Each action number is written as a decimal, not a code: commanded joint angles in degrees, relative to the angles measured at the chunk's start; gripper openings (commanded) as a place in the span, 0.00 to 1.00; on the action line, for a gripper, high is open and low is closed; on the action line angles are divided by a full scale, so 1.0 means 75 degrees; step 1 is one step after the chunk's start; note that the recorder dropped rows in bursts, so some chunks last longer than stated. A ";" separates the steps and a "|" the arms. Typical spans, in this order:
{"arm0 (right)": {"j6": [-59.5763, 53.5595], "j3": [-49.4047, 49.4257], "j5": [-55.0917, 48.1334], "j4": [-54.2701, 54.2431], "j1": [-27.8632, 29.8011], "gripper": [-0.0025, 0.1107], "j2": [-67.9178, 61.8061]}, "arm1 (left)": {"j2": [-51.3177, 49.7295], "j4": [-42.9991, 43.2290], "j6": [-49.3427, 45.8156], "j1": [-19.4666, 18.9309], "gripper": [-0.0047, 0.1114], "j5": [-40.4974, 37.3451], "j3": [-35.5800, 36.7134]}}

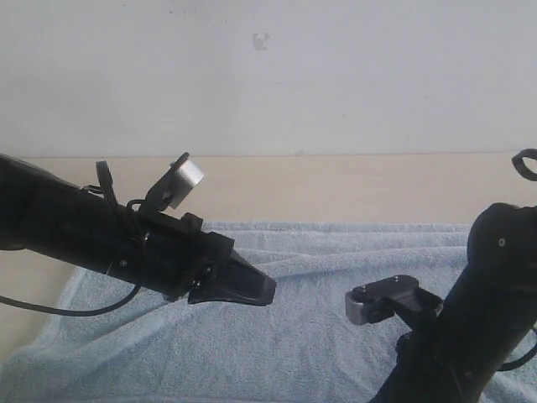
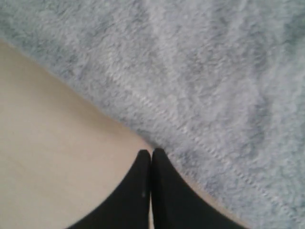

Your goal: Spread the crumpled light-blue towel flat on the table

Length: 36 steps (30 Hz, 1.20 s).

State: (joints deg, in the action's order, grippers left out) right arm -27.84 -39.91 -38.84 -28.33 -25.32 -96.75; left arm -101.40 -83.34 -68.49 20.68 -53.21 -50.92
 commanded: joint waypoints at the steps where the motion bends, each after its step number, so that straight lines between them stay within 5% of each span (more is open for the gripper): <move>1: 0.0114 -0.0059 -0.0121 0.0100 -0.0153 0.02 0.0066 | 0.0008 -0.0113 -0.0106 0.0064 0.07 -0.0078 0.0023; 7: 0.1293 -0.0108 0.1332 0.0907 -0.0153 0.02 0.0368 | 0.0008 -0.0113 -0.0106 0.0064 0.07 -0.0078 0.0023; 11: 0.1259 -0.0108 0.0879 0.1772 -0.0153 0.02 0.0034 | 0.0008 -0.0113 -0.0106 0.0064 0.07 -0.0078 0.0023; 36: 0.0975 -0.0108 0.0516 0.1247 -0.0153 0.02 0.0019 | 0.0008 -0.0164 -0.0106 0.0064 0.07 -0.0078 0.0023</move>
State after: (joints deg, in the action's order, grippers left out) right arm -19.46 -40.68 -34.84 -19.08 -26.33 -96.54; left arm -101.40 -83.73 -68.78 20.68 -53.21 -50.92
